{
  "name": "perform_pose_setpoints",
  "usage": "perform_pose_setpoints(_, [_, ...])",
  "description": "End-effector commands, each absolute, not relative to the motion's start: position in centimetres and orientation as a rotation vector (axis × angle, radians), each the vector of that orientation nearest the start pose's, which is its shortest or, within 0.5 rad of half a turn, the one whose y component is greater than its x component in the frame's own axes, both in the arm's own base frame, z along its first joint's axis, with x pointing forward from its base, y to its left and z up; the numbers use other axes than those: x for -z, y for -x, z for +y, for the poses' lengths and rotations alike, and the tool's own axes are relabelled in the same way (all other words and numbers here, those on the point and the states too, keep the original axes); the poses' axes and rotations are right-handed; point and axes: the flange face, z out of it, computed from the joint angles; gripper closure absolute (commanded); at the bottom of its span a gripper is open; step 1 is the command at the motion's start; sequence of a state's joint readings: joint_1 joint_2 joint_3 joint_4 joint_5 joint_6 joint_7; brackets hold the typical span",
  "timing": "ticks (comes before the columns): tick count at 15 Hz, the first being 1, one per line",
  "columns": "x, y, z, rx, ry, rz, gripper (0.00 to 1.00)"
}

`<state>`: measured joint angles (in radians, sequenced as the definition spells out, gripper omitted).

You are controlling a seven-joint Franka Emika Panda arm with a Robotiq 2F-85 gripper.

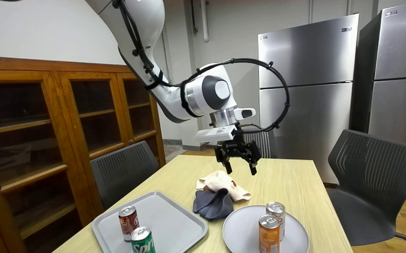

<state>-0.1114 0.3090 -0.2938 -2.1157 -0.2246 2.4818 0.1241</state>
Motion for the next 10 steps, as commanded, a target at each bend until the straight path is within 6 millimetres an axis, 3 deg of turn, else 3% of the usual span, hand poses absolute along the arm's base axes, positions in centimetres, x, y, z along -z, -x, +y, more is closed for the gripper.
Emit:
perform_pose_setpoints(1, [-28.8,-53.1,-18.7,0.103,3.314,0.354,0.00])
perform_pose_setpoints(5, [-27.7,-53.7,-13.6,0.137,3.289,0.097,0.00])
perform_pose_setpoints(6, [-27.5,-54.3,-15.7,0.111,3.308,0.227,0.00])
perform_pose_setpoints(8, [-26.9,-54.4,-13.8,0.107,3.301,0.151,0.00])
perform_pose_setpoints(10, [-26.8,-54.4,-13.5,0.105,3.300,0.131,0.00])
